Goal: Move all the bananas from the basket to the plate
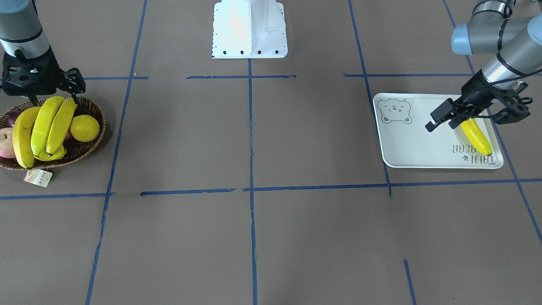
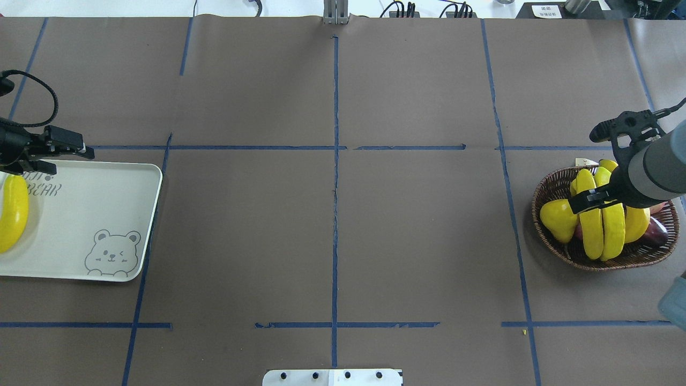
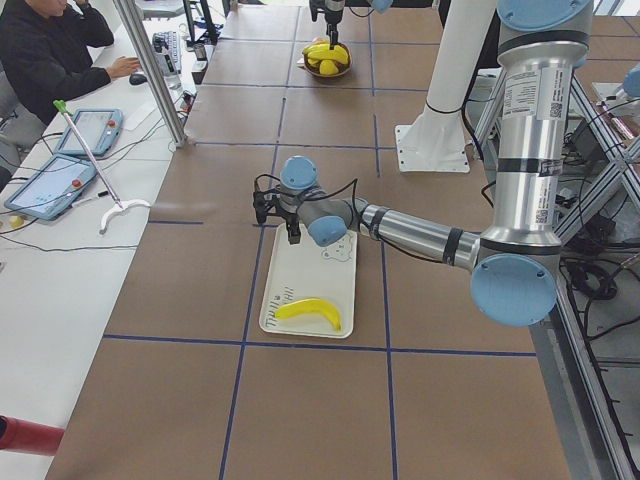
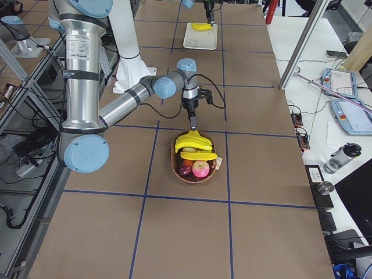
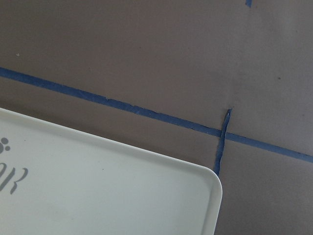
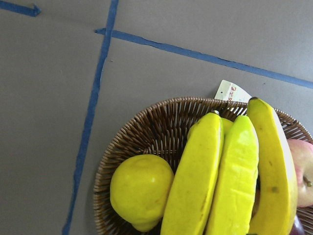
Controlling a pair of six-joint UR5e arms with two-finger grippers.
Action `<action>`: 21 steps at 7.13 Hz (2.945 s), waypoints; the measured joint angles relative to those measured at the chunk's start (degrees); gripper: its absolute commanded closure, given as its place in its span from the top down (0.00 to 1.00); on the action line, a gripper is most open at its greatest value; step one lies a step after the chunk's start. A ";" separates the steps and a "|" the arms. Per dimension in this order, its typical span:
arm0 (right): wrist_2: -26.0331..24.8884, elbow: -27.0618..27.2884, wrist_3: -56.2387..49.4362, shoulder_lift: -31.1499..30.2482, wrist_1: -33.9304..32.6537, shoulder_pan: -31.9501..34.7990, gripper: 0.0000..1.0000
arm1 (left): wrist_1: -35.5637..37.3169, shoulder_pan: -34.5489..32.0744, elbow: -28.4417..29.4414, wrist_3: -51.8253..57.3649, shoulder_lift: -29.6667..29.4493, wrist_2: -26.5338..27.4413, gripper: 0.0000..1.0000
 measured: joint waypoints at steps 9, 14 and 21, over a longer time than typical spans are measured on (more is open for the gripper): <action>6.16 -4.74 -7.17 -3.44 0.72 2.33 0.88 | 0.00 1.22 -0.39 -1.51 -0.02 0.22 1.00; 6.15 -7.80 -7.09 -2.62 0.72 2.52 0.86 | 0.00 1.26 -0.40 -1.53 -0.09 0.23 1.00; 6.12 -8.99 -7.07 -1.41 0.72 3.54 0.03 | -0.06 1.26 -0.39 -1.53 -0.09 0.23 1.00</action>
